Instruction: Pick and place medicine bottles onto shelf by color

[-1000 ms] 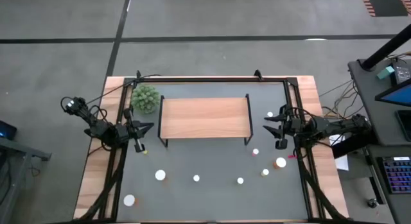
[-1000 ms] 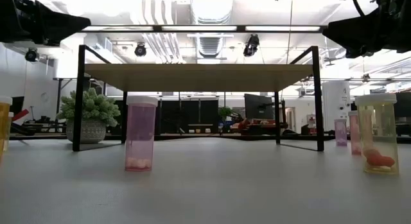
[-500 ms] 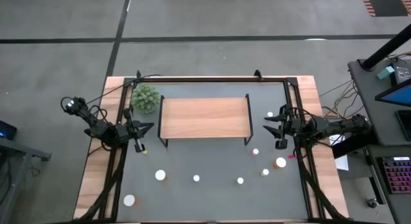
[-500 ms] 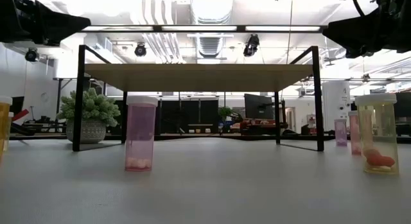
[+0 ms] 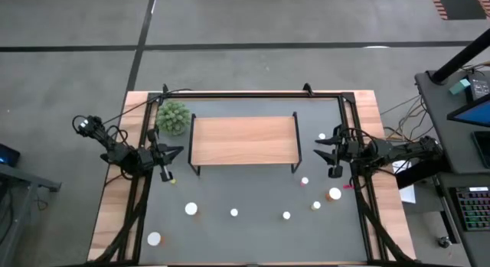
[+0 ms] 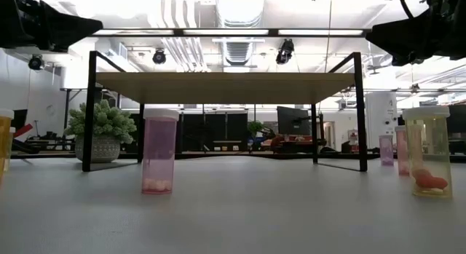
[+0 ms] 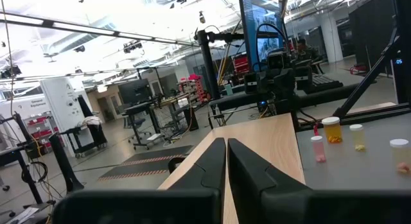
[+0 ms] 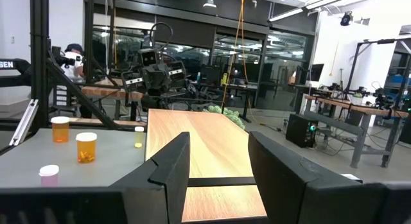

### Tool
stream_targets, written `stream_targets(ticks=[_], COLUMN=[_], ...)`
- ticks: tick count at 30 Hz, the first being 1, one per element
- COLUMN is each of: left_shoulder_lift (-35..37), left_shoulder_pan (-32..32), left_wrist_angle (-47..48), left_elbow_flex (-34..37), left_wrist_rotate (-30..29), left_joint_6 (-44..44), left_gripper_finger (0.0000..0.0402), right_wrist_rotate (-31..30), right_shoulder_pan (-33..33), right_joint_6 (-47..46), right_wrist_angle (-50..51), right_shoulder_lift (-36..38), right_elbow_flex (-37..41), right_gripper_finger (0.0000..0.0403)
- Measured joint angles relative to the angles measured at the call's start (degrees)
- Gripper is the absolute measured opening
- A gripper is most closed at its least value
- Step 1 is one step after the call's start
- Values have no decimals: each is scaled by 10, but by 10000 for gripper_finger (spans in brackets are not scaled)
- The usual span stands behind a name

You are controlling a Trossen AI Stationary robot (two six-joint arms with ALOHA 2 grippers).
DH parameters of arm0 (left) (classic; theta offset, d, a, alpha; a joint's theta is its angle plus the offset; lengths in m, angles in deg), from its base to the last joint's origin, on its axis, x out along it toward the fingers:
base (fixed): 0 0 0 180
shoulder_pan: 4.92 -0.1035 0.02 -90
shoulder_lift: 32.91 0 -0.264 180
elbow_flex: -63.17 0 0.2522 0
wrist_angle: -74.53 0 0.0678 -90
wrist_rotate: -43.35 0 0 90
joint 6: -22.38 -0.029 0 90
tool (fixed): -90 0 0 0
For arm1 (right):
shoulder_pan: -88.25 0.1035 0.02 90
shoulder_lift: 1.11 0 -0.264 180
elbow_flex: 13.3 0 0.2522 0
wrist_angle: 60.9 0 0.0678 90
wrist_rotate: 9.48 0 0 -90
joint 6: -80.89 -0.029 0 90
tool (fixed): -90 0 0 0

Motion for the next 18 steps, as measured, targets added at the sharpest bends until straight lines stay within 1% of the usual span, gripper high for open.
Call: stream_targets(ticks=[8,9,11,12,14,15,18], left_shoulder_lift=[0,0,0,0,0,0,-6], left_shoulder_pan=[0,0,0,0,0,0,0], left_wrist_angle=[0,0,0,0,0,-6,-40], left_elbow_flex=[0,0,0,0,0,0,0], left_wrist_rotate=[0,0,0,0,0,3,66], left_joint_6=[0,0,0,0,0,11,171], left_gripper_finger=[0,0,0,0,0,0,0], right_wrist_rotate=[0,2,4,-2,-11,-10,-11], right_shoulder_pan=[0,0,0,-1,-3,-2,-2], right_joint_6=[-5,-52,-176,-209,-241,-251,-270], right_wrist_angle=[-8,-11,-14,-30,-40,-33,-35], right_shoulder_lift=[0,0,0,-1,-4,-4,-8], right_elbow_flex=[0,0,0,0,-1,-2,-6], right_gripper_finger=[148,148,148,148,148,148,148])
